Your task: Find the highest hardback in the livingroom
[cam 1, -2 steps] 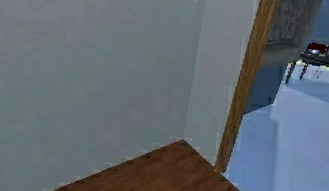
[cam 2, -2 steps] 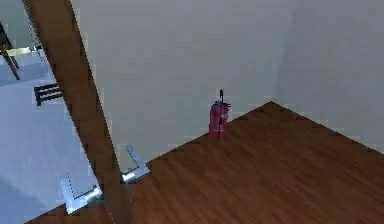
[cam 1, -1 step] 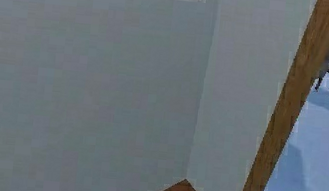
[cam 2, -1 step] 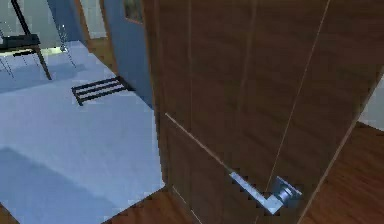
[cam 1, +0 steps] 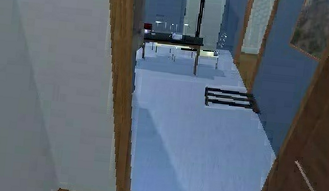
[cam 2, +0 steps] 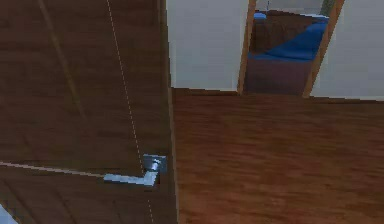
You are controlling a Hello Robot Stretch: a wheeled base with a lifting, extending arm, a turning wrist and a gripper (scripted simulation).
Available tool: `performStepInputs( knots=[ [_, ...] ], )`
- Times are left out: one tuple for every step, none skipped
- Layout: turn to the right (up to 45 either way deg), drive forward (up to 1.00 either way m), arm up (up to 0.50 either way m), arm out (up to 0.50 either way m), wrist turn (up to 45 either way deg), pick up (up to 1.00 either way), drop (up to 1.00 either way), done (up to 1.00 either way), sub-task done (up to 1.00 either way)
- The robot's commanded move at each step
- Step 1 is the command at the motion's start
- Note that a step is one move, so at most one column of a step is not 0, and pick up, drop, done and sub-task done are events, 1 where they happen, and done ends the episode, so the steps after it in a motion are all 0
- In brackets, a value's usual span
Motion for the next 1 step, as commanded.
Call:
performStepInputs(
  knots=[
    [6.0, 0.00, 0.00, 0.00, 0.0, 0.00, 0.00, 0.00, 0.00]
  ],
)
